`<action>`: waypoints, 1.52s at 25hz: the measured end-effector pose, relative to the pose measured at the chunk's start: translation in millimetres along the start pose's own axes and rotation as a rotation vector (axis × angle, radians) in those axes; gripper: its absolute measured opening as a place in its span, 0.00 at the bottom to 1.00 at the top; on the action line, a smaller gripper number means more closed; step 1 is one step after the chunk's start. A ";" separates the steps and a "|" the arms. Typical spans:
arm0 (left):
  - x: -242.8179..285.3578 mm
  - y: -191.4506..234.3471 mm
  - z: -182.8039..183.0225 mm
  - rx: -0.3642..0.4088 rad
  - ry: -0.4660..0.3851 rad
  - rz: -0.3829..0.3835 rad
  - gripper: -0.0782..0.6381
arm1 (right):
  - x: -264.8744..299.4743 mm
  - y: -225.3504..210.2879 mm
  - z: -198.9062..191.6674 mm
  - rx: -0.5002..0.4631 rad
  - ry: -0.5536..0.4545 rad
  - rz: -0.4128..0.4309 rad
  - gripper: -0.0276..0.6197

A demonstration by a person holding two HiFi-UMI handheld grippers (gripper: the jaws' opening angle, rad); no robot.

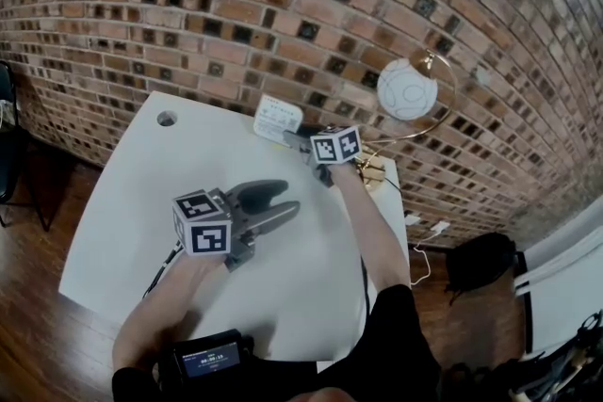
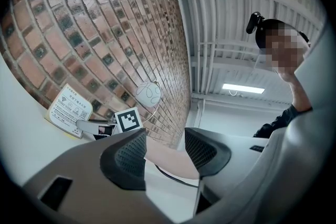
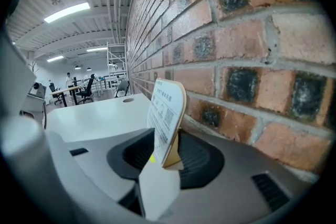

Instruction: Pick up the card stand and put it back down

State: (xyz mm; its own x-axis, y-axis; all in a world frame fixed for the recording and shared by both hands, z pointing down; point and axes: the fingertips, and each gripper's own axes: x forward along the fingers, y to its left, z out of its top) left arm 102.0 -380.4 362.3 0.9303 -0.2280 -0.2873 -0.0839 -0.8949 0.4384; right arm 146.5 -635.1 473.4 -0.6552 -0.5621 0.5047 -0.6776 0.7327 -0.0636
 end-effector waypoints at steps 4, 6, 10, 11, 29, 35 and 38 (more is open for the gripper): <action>0.1 -2.4 0.7 0.006 0.002 -0.006 0.42 | -6.6 -4.8 -7.2 0.024 0.022 -0.038 0.31; -0.3 -2.3 0.5 0.009 0.001 -0.005 0.42 | -8.1 -8.5 -11.3 0.031 0.034 -0.055 0.31; -0.4 -0.3 -0.6 0.006 -0.001 0.001 0.42 | -9.0 -14.0 -12.2 0.045 0.037 -0.079 0.31; -0.4 -0.1 -0.7 0.006 -0.001 0.001 0.42 | -8.6 -15.5 -12.3 0.047 0.036 -0.085 0.31; -1.3 -0.7 2.0 0.005 -0.003 0.002 0.42 | -6.3 -21.0 -11.2 0.060 0.034 -0.112 0.31; -2.0 0.3 1.6 0.010 -0.002 0.004 0.42 | -6.0 -20.9 -12.4 0.064 0.032 -0.114 0.31; -2.3 -1.4 3.1 0.008 -0.003 0.000 0.42 | -7.7 -21.4 -13.2 0.075 0.029 -0.122 0.31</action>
State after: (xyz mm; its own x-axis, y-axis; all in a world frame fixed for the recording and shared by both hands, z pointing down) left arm 98.9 -379.8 359.7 0.9291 -0.2296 -0.2899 -0.0871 -0.8978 0.4318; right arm 170.4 -641.4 482.2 -0.5574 -0.6329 0.5373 -0.7752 0.6285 -0.0639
